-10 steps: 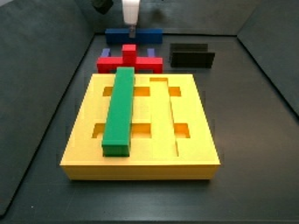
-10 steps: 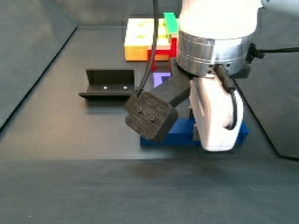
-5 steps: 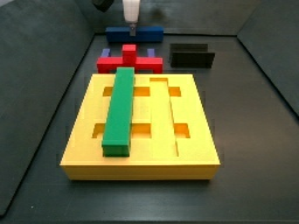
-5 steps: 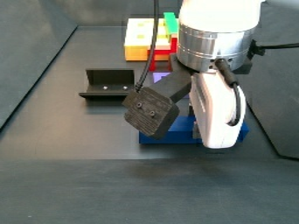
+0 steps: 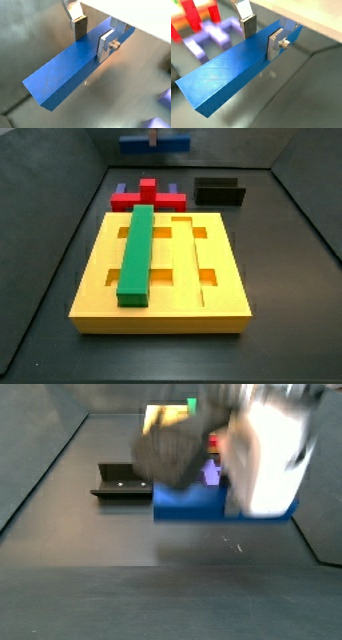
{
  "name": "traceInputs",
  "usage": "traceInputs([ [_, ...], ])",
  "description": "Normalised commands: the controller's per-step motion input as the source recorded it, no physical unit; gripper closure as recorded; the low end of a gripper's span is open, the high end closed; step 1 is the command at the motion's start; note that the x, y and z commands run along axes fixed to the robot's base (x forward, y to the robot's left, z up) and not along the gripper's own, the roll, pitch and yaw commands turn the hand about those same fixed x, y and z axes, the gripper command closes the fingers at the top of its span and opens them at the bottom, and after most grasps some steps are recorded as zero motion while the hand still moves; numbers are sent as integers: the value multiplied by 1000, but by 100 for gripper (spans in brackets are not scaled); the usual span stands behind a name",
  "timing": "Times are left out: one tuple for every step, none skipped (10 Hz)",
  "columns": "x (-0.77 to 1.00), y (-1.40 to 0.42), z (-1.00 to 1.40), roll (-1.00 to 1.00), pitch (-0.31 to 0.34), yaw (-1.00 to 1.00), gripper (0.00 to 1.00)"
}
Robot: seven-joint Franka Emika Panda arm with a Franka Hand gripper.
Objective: Pick up the blue object. Move up. Move to above the board. Insert the blue object.
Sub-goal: Move to above the board.
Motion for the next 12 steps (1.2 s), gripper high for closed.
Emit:
traceInputs([
  [-44,-3,1400,-5,34,-3,100],
  [-6,-8,1400,35,27,2,100],
  [9,6,1400,8,52,3,100],
  [7,15,1400,5,80,-1,100],
  [2,6,996,22,87,6,100],
  [19,0,443,7,70,4,100],
  [40,1,183,3,68,2,100],
  [168,-1400,137,7,29,1000,100],
  [164,-1400,131,7,30,1000,100],
  [151,-1400,132,15,24,1000,100],
  [149,-1400,132,10,22,1000,100],
  [156,-1400,134,11,26,1000,100],
])
